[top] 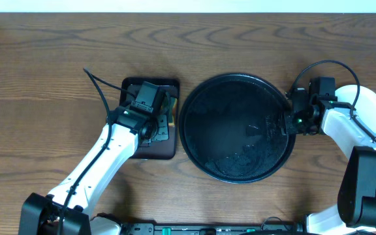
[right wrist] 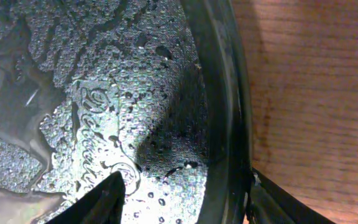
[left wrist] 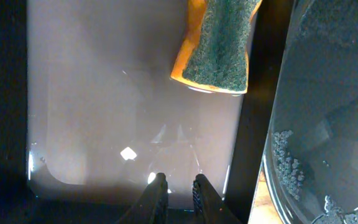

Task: Clean dirty plates on tray and stack at the side

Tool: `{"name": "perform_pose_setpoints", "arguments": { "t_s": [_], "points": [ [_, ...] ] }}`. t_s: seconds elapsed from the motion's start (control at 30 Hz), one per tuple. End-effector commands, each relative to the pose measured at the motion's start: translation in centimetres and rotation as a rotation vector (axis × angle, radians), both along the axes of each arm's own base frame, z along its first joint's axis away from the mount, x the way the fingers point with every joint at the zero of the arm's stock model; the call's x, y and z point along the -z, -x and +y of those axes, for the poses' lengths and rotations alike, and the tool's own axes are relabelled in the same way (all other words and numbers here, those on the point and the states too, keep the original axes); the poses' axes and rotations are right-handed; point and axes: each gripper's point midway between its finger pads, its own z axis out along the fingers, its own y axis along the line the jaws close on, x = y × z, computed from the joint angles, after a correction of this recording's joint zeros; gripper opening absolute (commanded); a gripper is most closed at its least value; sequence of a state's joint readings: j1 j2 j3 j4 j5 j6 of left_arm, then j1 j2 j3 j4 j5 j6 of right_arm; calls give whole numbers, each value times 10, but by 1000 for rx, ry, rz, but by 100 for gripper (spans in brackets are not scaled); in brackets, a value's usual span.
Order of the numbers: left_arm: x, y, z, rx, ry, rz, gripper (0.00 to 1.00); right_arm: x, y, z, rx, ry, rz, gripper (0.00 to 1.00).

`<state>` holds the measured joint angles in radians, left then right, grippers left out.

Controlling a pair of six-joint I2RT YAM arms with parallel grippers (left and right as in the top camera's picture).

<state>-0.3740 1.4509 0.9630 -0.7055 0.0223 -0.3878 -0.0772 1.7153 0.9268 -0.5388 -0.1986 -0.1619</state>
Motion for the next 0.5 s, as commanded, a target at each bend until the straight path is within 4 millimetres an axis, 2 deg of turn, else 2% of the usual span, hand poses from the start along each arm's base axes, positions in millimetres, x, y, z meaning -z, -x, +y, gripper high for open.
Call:
{"name": "perform_pose_setpoints", "arguments": {
  "t_s": [0.0,0.13,0.2,0.23,0.27,0.43,0.47],
  "points": [
    [-6,-5,2,6,-10,-26,17,-7,-2,13,-41,-60,-19,59],
    [-6,-5,2,6,-11,-26,17,-14,-5,6,-30,-21,-3,60],
    [-7,-5,2,18,-14,-28,17,-26,-10,3,-25,-3,3,61],
    [-7,-6,2,24,-16,-29,28,-35,-14,2,-22,-5,2,61],
    [-7,-6,1,31,-17,-32,34,-45,-19,2,-9,-7,0,63],
    [-9,-14,9,13,-59,-72,61,-97,-42,0,21,-13,-42,75],
    [-10,-16,11,7,-73,-82,65,-105,-46,0,21,-12,-51,80]
  ]
}}
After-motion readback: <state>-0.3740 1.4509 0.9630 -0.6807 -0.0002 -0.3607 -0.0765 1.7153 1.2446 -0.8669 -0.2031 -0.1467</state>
